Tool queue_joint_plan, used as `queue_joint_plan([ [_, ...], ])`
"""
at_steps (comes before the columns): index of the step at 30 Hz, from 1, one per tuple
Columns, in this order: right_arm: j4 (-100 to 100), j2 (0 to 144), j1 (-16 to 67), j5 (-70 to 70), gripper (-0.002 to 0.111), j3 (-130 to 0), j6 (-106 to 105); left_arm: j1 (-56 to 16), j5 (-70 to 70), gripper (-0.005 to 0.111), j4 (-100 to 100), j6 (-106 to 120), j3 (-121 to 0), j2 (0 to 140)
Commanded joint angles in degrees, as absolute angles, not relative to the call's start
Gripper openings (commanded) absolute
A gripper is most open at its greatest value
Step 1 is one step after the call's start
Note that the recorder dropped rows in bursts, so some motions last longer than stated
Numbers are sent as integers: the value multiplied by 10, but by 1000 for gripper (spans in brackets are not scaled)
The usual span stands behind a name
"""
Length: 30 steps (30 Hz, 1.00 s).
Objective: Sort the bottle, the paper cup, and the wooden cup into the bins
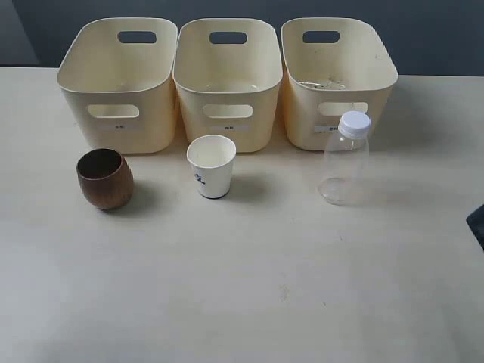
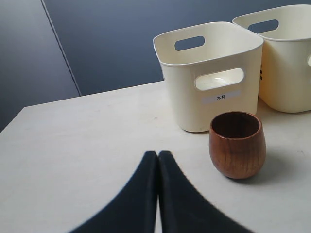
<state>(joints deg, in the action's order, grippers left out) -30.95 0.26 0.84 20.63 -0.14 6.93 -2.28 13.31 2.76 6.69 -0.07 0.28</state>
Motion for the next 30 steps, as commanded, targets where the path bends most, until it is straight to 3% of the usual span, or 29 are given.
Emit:
queue_joint_plan([
  [1, -396, 0, 6, 215, 104, 0, -76, -25, 133, 0, 26, 66, 0, 0],
  [7, -552, 0, 6, 215, 104, 0, -281, -25, 133, 0, 26, 66, 0, 0],
  [15, -566, 0, 6, 226, 104, 0, -305, -25, 133, 0, 26, 66, 0, 0],
  [22, -710, 0, 6, 236, 104, -2, -471, -25, 133, 0, 26, 66, 0, 0],
  [30, -746, 27, 6, 171, 104, -51, -510, -25, 133, 0, 26, 66, 0, 0],
])
